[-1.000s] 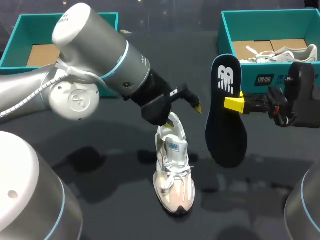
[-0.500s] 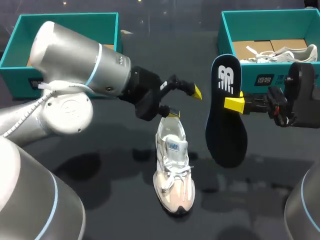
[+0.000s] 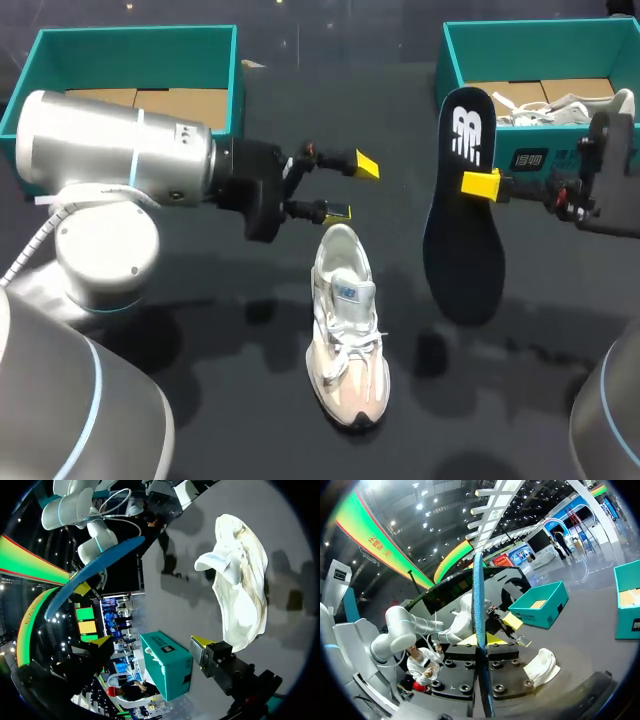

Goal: Take the shoe out of the shoebox, open the shoe tongue, remove and reinsert the insole, then place the shoe into the shoebox

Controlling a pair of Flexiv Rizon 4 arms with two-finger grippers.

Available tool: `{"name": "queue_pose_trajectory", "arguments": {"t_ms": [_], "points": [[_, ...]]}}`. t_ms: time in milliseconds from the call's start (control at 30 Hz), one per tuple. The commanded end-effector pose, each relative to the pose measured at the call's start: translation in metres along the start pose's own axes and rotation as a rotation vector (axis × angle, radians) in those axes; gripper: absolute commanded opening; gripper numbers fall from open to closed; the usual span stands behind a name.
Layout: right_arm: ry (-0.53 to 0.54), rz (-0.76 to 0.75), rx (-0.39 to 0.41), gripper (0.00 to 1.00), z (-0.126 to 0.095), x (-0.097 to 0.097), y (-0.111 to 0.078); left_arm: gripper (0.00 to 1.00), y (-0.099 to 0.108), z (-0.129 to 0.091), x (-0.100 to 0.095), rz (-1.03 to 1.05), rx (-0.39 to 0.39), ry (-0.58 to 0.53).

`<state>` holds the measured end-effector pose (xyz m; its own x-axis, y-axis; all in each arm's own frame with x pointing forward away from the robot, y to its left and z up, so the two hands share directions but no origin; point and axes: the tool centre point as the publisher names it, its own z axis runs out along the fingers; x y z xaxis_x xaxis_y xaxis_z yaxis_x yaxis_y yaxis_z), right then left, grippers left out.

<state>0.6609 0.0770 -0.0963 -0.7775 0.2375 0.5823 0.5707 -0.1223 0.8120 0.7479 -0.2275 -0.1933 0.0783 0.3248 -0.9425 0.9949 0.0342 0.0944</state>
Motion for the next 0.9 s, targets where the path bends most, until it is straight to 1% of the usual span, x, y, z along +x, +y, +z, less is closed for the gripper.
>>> {"name": "queue_pose_trajectory", "arguments": {"t_ms": [33,400,433,533,567,633,700,733,800,900], "points": [[-0.040,0.052,0.014,0.00,0.015,-0.022,0.007,1.00,-0.001,-0.011,-0.001,-0.006,0.058,-0.134],[-0.040,0.052,0.014,0.00,0.015,-0.022,0.007,1.00,-0.001,-0.011,-0.001,-0.006,0.058,-0.134],[-0.046,0.084,0.015,0.00,0.018,-0.023,0.006,1.00,-0.003,-0.011,-0.003,0.006,0.067,-0.141],[-0.131,0.204,0.068,0.00,0.025,-0.034,0.006,1.00,-0.007,-0.009,-0.008,0.029,0.054,-0.148],[-0.141,0.234,0.055,0.00,0.026,-0.038,0.008,1.00,-0.008,-0.009,-0.010,0.030,0.041,-0.147],[-0.160,0.287,0.058,0.00,0.029,-0.046,0.010,1.00,-0.009,-0.009,-0.012,0.035,0.033,-0.154],[-0.162,0.323,0.035,0.00,0.032,-0.053,0.011,1.00,-0.010,-0.010,-0.014,0.010,0.022,-0.157],[-0.169,0.356,0.025,0.00,0.034,-0.057,0.010,1.00,-0.010,-0.010,-0.015,-0.009,0.019,-0.160],[-0.186,0.412,0.030,0.00,0.037,-0.065,0.008,1.00,-0.008,-0.010,-0.017,-0.030,0.002,-0.155],[-0.186,0.412,0.030,0.00,0.037,-0.065,0.008,1.00,-0.008,-0.010,-0.017,-0.030,0.002,-0.155]]}}
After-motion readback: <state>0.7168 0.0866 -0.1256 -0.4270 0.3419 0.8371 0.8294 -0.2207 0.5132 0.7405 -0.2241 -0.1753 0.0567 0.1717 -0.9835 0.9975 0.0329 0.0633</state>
